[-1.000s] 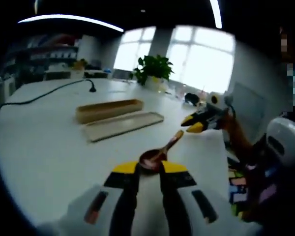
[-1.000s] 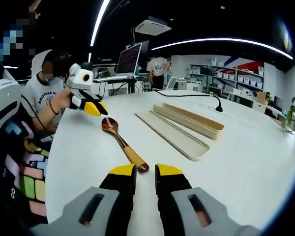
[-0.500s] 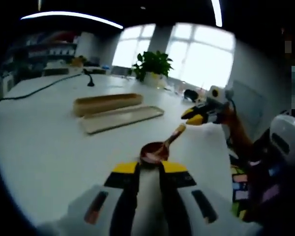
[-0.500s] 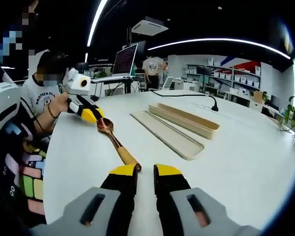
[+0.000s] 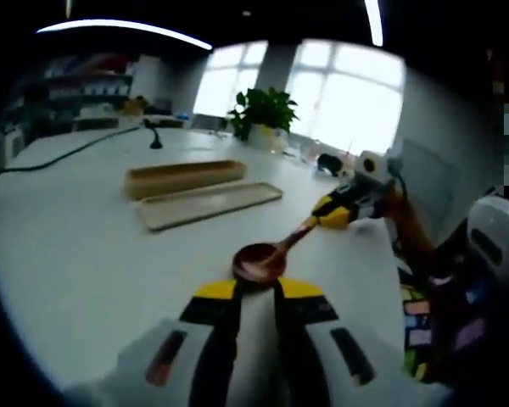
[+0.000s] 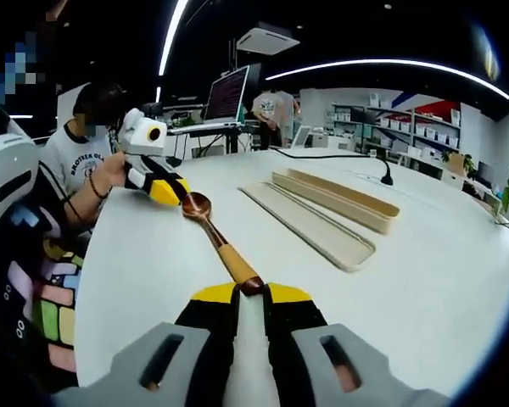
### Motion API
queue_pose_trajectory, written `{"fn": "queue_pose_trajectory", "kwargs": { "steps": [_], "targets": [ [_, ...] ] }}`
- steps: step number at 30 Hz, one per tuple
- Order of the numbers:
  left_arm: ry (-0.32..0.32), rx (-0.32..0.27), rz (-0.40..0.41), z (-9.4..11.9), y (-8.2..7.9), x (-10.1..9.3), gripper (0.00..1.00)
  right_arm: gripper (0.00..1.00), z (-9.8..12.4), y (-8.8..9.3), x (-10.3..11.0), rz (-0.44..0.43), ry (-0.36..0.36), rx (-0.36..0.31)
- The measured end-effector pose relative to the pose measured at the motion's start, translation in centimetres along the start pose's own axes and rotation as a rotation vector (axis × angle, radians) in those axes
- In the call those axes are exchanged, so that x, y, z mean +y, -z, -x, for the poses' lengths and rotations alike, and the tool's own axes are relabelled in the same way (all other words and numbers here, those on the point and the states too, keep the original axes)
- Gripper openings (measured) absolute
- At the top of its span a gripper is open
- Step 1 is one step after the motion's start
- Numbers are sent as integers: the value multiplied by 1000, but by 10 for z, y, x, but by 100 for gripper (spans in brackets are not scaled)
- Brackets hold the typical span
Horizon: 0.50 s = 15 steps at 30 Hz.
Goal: Arrange the utensils inside the cutlery case until each visible utensil rests in its matching compartment.
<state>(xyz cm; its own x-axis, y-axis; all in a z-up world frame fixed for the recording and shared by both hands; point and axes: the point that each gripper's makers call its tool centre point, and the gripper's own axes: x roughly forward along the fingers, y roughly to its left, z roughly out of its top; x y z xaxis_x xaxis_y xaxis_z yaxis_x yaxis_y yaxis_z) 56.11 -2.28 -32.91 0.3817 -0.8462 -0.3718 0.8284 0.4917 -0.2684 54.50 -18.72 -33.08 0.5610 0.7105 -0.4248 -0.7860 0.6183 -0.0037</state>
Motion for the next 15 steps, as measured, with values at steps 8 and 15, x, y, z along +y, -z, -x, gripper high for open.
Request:
{"fn": "queue_pose_trajectory", "kwargs": {
  "steps": [8,15],
  "targets": [
    [27,-26,27,0,-6,-4,17,11,0,-1,2,-15,-18,-14],
    [88,-90,99,0,-17,-12,18,11,-1,-2,3,28,-28,-11]
  ]
}}
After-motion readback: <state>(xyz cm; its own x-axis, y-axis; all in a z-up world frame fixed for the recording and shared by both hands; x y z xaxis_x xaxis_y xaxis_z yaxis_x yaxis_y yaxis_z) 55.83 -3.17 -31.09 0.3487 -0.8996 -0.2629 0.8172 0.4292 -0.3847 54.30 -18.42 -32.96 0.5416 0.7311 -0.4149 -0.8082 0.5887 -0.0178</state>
